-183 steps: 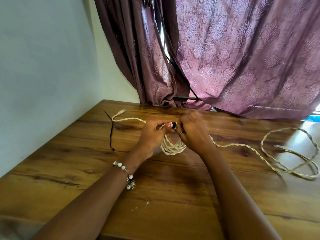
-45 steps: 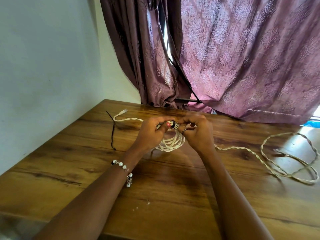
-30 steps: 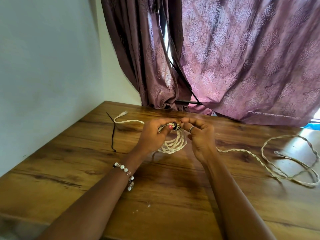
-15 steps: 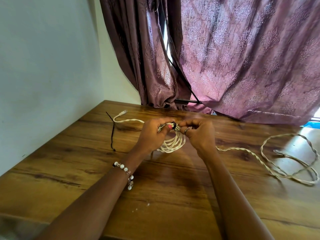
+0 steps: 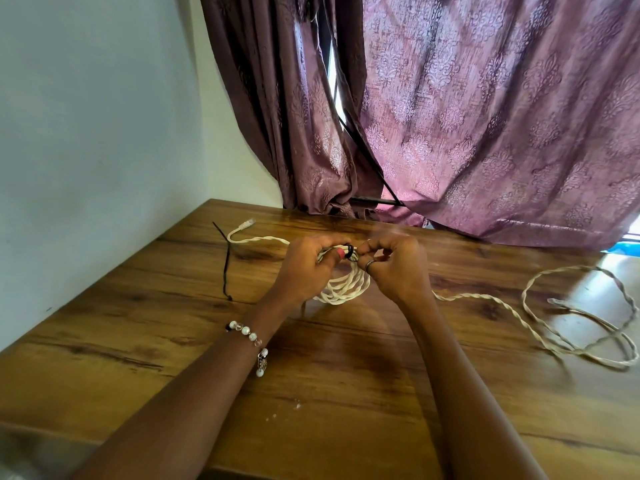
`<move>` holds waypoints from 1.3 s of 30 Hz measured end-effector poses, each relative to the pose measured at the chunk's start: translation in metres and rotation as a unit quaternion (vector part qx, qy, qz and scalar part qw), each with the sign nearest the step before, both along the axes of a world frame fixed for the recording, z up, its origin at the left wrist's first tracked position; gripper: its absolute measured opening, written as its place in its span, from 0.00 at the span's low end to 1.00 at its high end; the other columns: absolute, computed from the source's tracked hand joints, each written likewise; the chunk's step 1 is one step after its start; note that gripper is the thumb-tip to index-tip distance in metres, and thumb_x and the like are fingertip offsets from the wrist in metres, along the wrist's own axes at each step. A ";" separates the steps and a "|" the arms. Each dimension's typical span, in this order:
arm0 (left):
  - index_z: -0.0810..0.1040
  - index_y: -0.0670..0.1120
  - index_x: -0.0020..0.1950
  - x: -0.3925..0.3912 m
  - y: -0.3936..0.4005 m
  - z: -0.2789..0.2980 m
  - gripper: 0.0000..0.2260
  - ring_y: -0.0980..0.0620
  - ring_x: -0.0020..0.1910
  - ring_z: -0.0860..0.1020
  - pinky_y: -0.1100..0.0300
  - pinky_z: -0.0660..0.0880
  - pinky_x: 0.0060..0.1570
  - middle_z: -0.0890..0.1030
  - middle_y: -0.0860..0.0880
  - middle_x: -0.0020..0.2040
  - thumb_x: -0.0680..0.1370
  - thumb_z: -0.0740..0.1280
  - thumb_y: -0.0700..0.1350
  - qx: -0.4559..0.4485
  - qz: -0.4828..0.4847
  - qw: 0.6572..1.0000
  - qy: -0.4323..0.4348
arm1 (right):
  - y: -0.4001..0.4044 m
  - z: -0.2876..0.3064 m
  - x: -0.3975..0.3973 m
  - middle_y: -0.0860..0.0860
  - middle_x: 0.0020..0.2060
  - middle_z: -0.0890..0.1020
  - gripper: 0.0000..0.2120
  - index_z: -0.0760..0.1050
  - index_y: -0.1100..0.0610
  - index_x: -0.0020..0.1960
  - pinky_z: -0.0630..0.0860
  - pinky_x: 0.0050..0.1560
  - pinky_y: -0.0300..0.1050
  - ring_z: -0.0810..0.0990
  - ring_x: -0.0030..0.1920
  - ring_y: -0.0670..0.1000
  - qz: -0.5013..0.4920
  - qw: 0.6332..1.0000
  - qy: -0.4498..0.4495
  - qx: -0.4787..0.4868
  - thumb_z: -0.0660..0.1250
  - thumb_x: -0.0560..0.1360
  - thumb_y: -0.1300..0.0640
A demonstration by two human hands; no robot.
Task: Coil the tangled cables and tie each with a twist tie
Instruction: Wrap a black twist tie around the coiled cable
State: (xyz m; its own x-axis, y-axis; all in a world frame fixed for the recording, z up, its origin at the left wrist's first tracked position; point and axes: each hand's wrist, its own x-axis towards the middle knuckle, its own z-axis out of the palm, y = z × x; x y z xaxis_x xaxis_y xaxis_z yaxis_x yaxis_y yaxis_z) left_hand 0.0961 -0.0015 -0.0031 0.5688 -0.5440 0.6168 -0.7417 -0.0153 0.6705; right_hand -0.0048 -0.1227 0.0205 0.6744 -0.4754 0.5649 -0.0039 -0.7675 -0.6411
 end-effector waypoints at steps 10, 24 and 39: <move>0.81 0.43 0.58 0.001 0.003 0.001 0.11 0.54 0.55 0.79 0.72 0.70 0.53 0.83 0.48 0.55 0.77 0.66 0.37 0.013 0.000 0.998 -0.053 | -0.006 -0.008 0.005 0.49 0.34 0.80 0.08 0.83 0.58 0.42 0.69 0.35 0.35 0.79 0.43 0.58 0.005 1.000 0.007 -0.030 0.73 0.65 0.68; 0.80 0.43 0.60 0.000 0.006 0.005 0.14 0.56 0.53 0.77 0.80 0.65 0.51 0.82 0.46 0.55 0.76 0.65 0.34 0.048 -0.013 0.992 -0.119 | -0.003 0.001 -0.004 0.53 0.30 0.80 0.18 0.69 0.65 0.52 0.75 0.32 0.39 0.77 0.26 0.42 0.067 0.986 -0.023 0.150 0.68 0.66 0.77; 0.81 0.42 0.59 0.001 0.005 0.004 0.14 0.48 0.52 0.80 0.61 0.73 0.50 0.83 0.44 0.53 0.76 0.64 0.35 0.048 0.003 0.991 -0.126 | 0.002 -0.007 0.005 0.53 0.30 0.82 0.20 0.66 0.58 0.48 0.69 0.30 0.29 0.78 0.30 0.43 0.020 0.997 -0.074 -0.006 0.69 0.63 0.74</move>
State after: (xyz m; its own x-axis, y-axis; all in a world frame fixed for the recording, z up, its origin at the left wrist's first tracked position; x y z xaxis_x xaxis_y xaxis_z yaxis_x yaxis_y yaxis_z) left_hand 0.0966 0.0039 0.0013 0.4065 -0.6039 0.6856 -0.8851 -0.0742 0.4594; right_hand 0.0005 -0.1210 0.0131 0.6015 -0.4420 0.6655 0.1214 -0.7728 -0.6230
